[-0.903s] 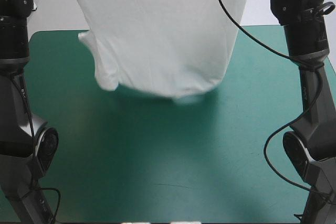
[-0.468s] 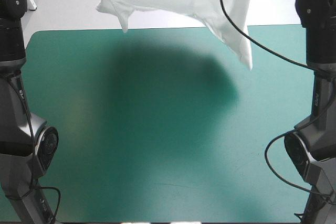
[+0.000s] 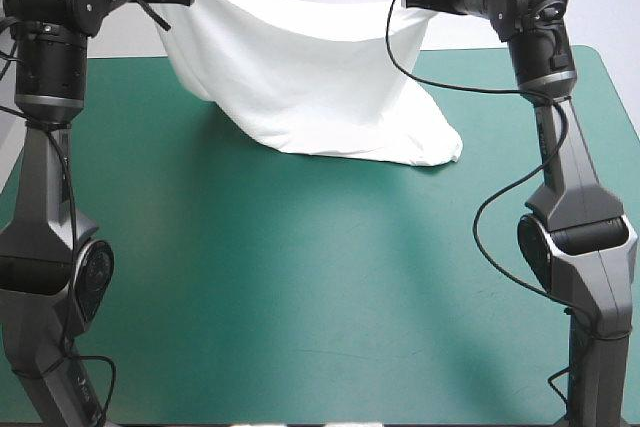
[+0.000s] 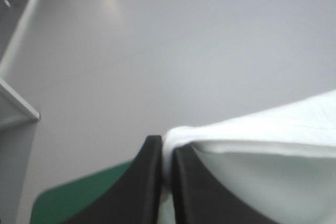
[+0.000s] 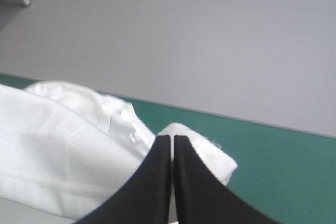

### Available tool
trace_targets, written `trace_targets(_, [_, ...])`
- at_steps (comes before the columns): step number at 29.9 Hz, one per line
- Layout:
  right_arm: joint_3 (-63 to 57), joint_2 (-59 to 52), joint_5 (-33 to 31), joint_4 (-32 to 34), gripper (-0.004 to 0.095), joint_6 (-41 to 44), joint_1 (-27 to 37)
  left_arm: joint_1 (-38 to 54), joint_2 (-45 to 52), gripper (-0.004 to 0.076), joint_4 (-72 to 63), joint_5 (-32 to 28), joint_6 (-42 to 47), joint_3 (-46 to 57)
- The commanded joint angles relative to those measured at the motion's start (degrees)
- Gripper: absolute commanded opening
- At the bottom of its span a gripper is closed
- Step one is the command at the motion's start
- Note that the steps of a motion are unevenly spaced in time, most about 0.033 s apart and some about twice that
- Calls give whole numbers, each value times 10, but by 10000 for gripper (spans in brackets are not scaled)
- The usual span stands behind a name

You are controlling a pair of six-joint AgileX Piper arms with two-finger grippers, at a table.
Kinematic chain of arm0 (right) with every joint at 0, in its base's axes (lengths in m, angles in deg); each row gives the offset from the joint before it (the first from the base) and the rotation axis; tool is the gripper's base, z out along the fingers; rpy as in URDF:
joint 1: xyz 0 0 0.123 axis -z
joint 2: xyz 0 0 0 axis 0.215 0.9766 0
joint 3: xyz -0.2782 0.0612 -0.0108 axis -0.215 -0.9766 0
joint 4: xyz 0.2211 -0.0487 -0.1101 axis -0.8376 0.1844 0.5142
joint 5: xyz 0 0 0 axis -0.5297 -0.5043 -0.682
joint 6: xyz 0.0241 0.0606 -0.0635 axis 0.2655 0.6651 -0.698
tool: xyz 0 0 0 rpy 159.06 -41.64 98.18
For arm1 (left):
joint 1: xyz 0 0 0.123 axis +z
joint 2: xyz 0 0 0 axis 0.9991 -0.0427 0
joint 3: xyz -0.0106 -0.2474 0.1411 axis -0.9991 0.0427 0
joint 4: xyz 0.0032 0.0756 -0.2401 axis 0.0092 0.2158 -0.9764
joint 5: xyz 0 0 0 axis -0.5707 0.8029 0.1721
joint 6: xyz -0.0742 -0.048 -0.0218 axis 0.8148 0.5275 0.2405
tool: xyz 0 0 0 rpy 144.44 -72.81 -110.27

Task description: Fold the cloth

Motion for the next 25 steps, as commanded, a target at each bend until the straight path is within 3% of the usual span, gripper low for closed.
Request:
trace_targets(1, [12,-29,-75,6,-17,-16,3,0,30,20,-6,62,3,24])
trace_targets(5, [-27,-49,-79,-64,-17,-27,2,0,38,20,-12,150,11,69])
trace_targets(8, [-111,-104,-79,-99,-17,-27,-6,0,74,20,-29,149,12,142])
trace_targets(12, [-282,-202,-79,-72,-17,-32,-17,0,145,20,-35,149,12,257])
trace_targets(25, [-834,-505,-78,-37,-17,-64,-17,0,468,20,-96,76,39,880])
